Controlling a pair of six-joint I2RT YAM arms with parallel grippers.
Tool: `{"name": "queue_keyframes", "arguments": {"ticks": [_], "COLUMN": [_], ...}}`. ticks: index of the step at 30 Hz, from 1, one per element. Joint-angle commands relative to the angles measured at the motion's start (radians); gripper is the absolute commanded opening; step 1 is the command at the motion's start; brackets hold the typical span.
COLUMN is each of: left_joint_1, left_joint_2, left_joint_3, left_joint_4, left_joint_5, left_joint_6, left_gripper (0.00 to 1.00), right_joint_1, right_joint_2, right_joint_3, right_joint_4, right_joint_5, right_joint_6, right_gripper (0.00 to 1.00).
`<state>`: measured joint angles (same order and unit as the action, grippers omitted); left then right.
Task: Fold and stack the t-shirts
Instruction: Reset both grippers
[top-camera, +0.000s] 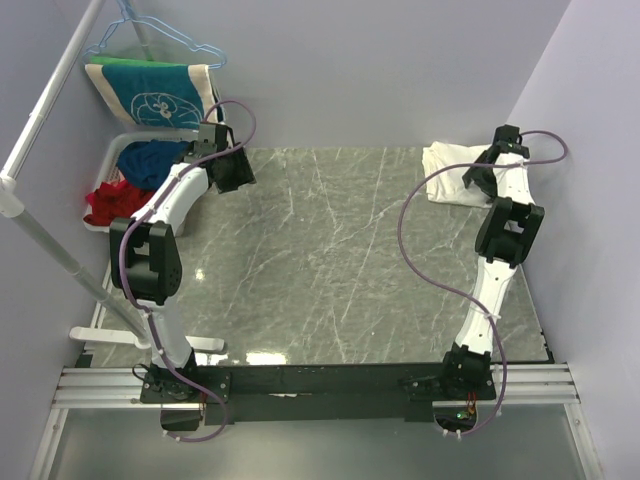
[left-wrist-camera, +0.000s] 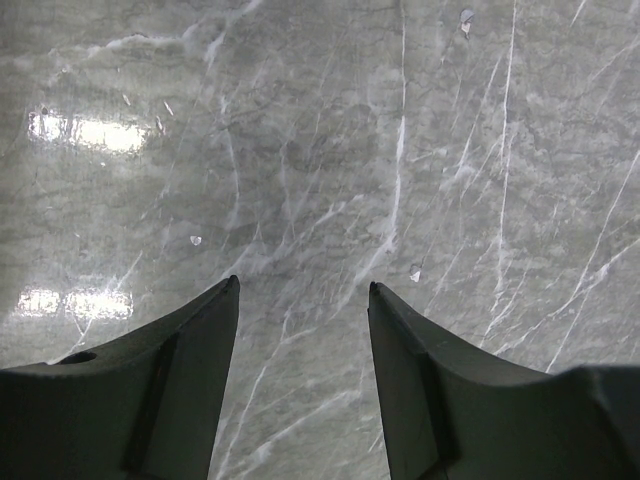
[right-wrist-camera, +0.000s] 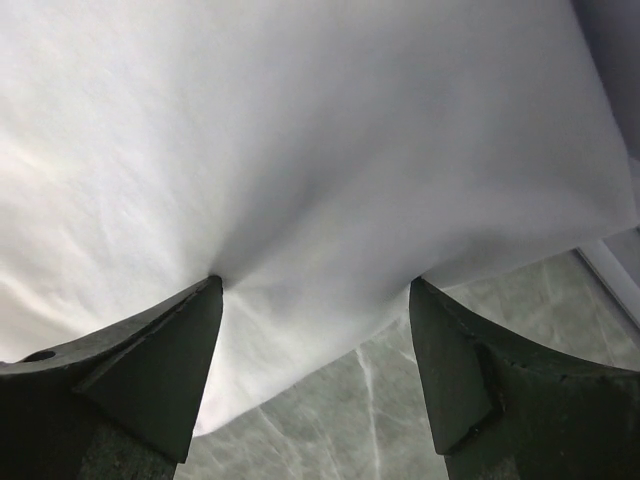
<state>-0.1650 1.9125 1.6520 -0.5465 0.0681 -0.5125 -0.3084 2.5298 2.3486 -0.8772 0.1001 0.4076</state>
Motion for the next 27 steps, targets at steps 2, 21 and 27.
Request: {"name": "queue_keyframes", "arguments": {"ticks": [2,21,27], "left_joint_1": [0.004,0.002,0.001], "left_joint_2": [0.003,-0.102,-0.148], "left_joint_3": [0.048,-0.078,-0.139], "left_joint_4": [0.002,0.105,0.146], "left_joint_5": [0.016,0.053,0.062], "left_joint_6": [0.000,0.000,0.005], "left_gripper": [0.60,0.62,0.62], "right_joint_1": [-0.009,0.014,0.041], "right_joint_2": [-0.049,-0.505,-0.620], "right_joint_3": [-0.041,-0.797,-0.954], "right_joint_4": [0.222,0.785,0.915], "right_joint_5": [-0.056,-0.102,-0.108], "right_joint_6": [0.023,0.010,0.020], "right_gripper": [0.81,0.76,0.75]}}
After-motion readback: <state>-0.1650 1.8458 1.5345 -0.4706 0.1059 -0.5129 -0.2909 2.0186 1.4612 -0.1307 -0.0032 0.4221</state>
